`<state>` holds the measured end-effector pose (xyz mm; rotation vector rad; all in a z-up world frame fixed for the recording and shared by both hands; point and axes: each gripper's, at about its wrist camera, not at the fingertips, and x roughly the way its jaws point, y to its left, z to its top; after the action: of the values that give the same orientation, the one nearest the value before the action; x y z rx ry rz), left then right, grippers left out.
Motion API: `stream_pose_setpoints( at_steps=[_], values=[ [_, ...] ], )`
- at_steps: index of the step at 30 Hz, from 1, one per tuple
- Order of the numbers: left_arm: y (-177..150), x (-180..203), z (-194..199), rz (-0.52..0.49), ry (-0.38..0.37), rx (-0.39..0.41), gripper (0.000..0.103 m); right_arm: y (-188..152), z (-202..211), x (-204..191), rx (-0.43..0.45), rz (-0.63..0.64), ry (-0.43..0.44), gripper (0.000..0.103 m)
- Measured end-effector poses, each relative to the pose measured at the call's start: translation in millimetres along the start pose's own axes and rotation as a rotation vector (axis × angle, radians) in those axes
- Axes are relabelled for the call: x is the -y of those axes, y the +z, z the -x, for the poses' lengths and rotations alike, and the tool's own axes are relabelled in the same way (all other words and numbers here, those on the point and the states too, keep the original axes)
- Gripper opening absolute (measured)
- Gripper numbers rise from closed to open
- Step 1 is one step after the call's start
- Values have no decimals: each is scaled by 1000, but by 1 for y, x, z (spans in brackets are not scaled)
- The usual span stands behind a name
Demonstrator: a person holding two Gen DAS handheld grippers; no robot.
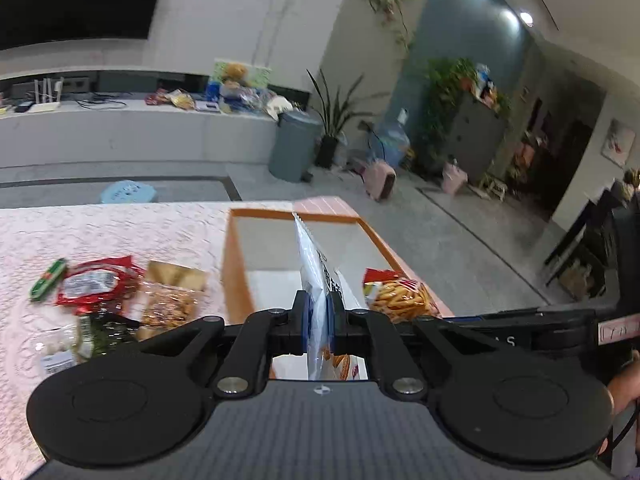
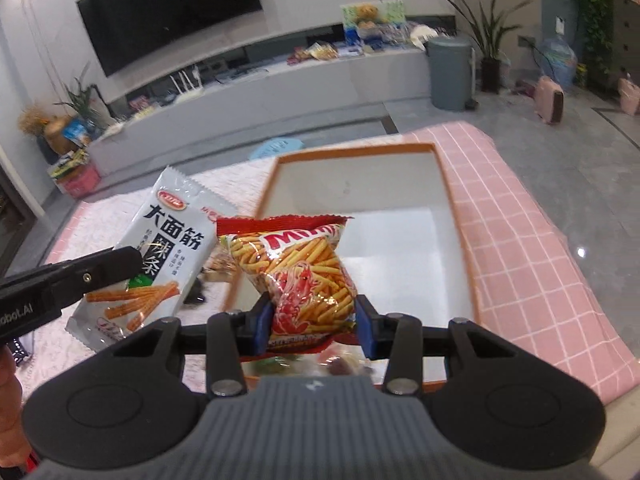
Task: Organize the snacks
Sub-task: 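Carry both snack packs over the orange box with both tools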
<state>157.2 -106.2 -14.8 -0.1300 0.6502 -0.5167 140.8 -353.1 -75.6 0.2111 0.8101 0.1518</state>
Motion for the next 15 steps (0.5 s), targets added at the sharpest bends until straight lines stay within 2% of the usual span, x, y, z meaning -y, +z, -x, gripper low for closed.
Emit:
stream_pose_setpoints(
  at_steps=[5,9,15],
  values=[
    [-1,2,-37,-15,-10,-98,9,8,-29,17,-89,-25,-17,41],
    [-7,2,-62,-44,15,-182,9,10,-57,27,-172,-22,-41,41],
    [-8,3,-84,-52,34,-246,9,10,-87,31,-254,13,-78,41]
  ],
)
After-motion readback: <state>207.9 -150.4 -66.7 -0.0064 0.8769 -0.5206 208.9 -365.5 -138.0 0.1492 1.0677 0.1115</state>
